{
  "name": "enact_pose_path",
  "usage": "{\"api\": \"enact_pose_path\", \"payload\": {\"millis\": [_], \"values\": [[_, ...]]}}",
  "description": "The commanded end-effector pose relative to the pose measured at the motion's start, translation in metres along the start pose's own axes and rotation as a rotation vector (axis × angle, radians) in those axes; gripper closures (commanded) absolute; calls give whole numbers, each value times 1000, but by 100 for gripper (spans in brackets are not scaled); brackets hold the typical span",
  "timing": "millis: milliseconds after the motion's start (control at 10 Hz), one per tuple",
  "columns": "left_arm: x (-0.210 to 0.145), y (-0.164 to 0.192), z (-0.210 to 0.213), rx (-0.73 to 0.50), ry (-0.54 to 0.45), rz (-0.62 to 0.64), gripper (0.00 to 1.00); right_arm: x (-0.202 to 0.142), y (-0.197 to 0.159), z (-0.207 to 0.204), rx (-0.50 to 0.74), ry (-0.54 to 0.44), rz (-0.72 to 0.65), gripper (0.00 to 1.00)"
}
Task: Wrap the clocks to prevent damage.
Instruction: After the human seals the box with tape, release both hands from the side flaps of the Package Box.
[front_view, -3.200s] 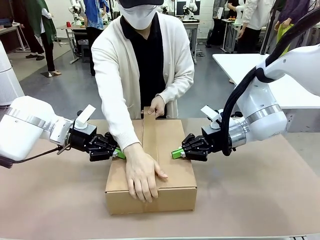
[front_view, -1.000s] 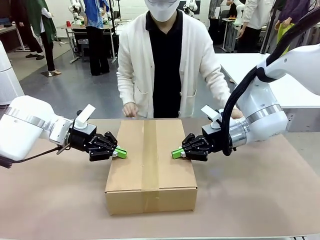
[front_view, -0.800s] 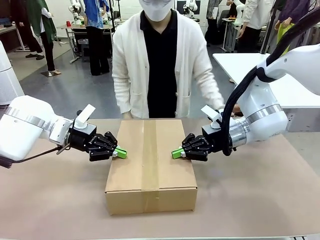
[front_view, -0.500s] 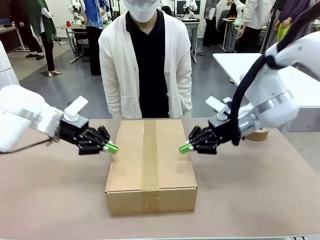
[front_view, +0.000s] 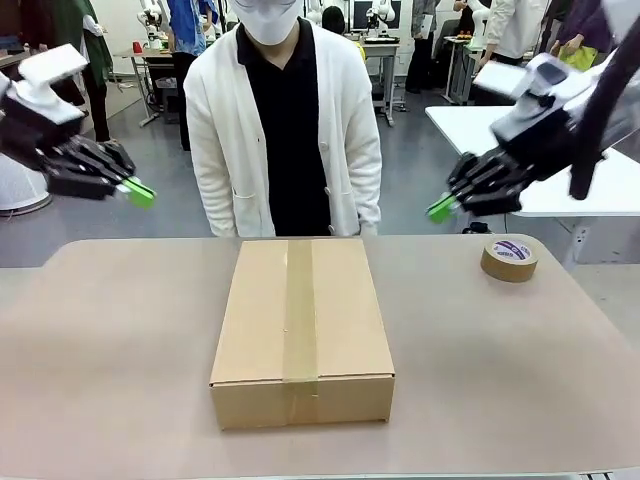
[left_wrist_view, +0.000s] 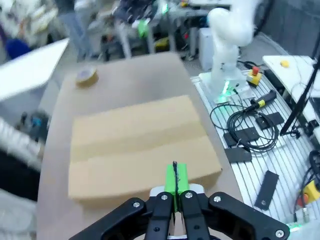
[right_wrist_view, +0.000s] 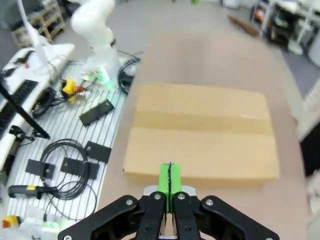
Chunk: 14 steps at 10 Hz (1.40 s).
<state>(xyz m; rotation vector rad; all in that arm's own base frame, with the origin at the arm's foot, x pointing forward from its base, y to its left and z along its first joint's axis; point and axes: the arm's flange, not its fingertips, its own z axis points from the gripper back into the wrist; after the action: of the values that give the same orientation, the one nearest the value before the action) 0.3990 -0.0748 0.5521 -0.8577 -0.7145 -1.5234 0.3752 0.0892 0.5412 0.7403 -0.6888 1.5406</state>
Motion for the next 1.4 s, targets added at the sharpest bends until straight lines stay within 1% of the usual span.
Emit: {"api": "enact_pose_path", "payload": {"millis": [0, 100, 200, 300, 400, 500, 1300], "values": [[11, -9, 18, 80, 140, 155, 100, 3, 6, 26, -79, 86, -111, 99], [15, -21, 29, 127, 172, 193, 100, 7, 15, 39, -105, 113, -123, 99], [16, -31, 39, 158, 184, 207, 100, 9, 22, 47, -122, 140, -139, 99], [19, -35, 46, 168, 182, 195, 100, 10, 24, 52, -134, 144, -143, 99], [15, -36, 46, 158, 184, 183, 100, 6, 21, 51, -115, 126, -135, 99], [19, -27, 49, 163, 176, 185, 100, 8, 21, 57, -131, 125, -119, 99], [19, -27, 49, 163, 176, 185, 100, 8, 21, 57, -131, 125, -119, 99]]}}
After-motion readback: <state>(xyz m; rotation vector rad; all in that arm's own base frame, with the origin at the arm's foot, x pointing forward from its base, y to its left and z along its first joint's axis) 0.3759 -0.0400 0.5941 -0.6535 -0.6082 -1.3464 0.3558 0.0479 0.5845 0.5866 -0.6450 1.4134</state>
